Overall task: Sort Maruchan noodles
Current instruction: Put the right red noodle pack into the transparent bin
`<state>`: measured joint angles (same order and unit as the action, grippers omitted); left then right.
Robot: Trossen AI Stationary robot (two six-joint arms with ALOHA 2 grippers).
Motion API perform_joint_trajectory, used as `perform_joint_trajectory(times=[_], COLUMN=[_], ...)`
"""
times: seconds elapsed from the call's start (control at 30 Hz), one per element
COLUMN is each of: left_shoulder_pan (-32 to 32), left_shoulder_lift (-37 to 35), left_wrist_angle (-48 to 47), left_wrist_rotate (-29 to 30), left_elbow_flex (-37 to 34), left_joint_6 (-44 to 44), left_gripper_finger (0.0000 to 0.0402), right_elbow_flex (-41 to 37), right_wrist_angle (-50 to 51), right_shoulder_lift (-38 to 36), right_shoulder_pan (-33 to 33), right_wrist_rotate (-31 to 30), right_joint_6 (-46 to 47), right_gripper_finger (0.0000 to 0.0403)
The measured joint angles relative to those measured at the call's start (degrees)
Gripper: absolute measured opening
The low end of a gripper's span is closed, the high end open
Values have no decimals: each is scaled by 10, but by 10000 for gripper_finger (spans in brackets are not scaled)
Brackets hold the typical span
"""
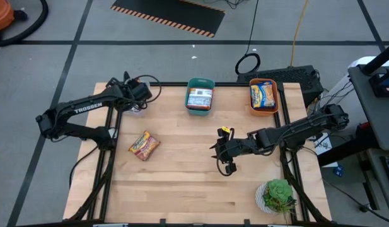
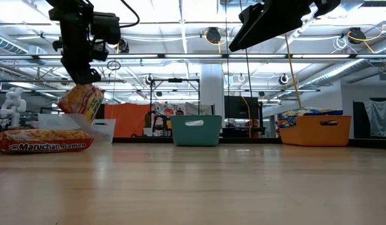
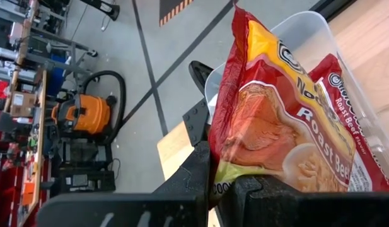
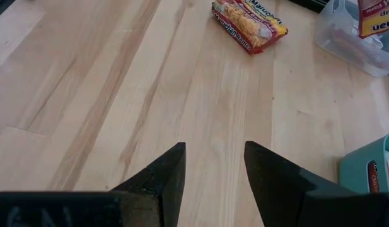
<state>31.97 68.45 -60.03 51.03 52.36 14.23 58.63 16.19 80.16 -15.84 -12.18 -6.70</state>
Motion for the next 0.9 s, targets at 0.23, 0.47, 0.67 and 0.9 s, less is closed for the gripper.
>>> perform_joint_trajectory(times=[0.23, 0.47, 0.67, 0.9], left_shoulder_pan=[0, 0, 0, 0], left_shoulder_lift=[0, 0, 0, 0], left_wrist_angle=[-4, -7, -15, -15], left_wrist_rotate=[0, 0, 12, 20], left_elbow_flex=[0, 0, 0, 0], left_joint_6=[23, 32, 62, 93], left_gripper_finger=[24, 44, 142, 213], right_elbow_flex=[0, 0, 0, 0], right_wrist_angle=[0, 0, 0, 0], right_shoulder_lift=[0, 0, 0, 0], right_shoulder_pan=[0, 0, 0, 0], right_wrist_rotate=[0, 0, 0, 0], right_joint_6=[0, 0, 0, 0], right_gripper_finger=[157, 157, 157, 157])
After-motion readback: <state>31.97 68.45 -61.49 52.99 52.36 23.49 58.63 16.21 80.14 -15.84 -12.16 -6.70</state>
